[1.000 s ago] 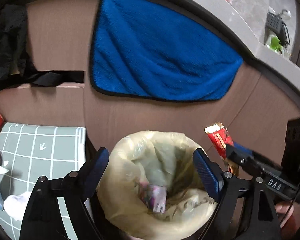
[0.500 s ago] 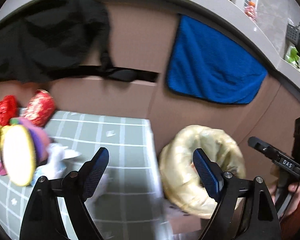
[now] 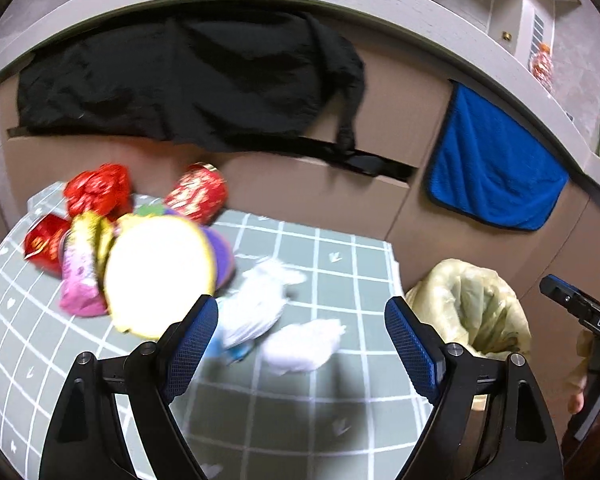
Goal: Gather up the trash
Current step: 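Move both grippers back over the table toward the tissues, then grasp the blue bag and tissue with the left gripper while the right grasps a white tissue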
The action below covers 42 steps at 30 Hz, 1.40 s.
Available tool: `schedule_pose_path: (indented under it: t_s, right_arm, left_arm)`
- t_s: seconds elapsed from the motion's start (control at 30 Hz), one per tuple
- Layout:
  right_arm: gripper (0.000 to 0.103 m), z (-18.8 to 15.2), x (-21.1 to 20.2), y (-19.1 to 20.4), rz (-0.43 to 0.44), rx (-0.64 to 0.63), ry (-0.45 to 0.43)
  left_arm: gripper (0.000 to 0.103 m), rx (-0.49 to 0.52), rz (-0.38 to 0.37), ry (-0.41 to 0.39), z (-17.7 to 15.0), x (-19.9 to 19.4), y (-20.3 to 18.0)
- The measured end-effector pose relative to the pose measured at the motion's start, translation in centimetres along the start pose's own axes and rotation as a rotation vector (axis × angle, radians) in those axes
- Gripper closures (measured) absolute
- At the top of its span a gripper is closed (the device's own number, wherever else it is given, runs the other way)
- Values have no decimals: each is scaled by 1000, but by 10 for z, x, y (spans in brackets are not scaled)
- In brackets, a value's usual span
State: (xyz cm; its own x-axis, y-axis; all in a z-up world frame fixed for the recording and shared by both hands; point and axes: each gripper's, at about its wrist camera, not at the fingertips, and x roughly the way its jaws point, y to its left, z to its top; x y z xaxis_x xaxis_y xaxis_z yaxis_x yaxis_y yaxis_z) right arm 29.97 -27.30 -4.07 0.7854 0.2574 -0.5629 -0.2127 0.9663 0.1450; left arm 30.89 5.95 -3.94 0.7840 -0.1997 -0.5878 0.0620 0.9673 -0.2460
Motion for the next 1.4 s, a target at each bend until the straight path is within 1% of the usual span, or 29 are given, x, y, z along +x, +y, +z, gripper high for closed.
schedule_pose_path:
  t_s: [0.17,0.27,0.33,0.43,0.5,0.57,0.63,0.7,0.77,0.8,0.87,0.9,0.93,0.97,1.0,1.13,1.27,1.37,1.4]
  right_arm:
    - [42,-6,10,33,80,-28,23]
    - [42,-12,22,57,135,-59,46]
    - [45,-15,32,73,164,-79,70]
    - [49,-17,44,93,192,-92,88]
    - [50,-18,49,103,213,-80,86]
    - [50,-19,50,107,226,-69,87]
    - [50,-19,51,109,228,-67,95]
    - [50,-21,50,109,225,-66,100]
    - [49,-23,47,105,220,-58,104]
    - [49,-24,46,102,219,-50,107]
    - [50,-26,45,98,219,-37,114]
    - [49,-28,44,97,220,-31,118]
    - [49,-29,44,96,225,-29,122]
    - [49,-30,45,97,232,-29,126]
    - [49,-31,46,99,245,-34,134]
    - [49,-36,55,115,311,-83,151]
    - [49,-37,77,144,373,-168,189]
    - [48,-32,102,171,385,-250,223]
    - [48,-29,112,180,395,-275,236]
  left_arm:
    - [22,-65,29,26,-17,-12,42]
    - [22,-103,46,23,-25,-21,65]
    - [22,-111,43,18,-27,-26,73]
    - [24,-62,9,13,-26,-26,70]
    - [25,17,-14,8,-24,-22,57]
    - [29,78,-13,16,-22,-12,46]
    - [36,107,-17,30,-19,0,37]
    - [37,114,-13,42,-16,13,31]
    - [39,132,19,50,-13,29,24]
    - [43,145,39,52,-12,36,20]
    - [63,156,61,70,-11,49,17]
    - [86,142,59,87,-10,53,18]
    - [93,121,47,102,-9,55,21]
    - [93,79,28,113,-9,53,27]
    - [93,63,21,110,-9,49,30]
    - [93,27,-6,100,-22,8,50]
    - [93,-29,-5,107,-41,-28,75]
    - [93,-75,4,111,-56,-46,93]
    - [92,-89,5,111,-60,-49,98]
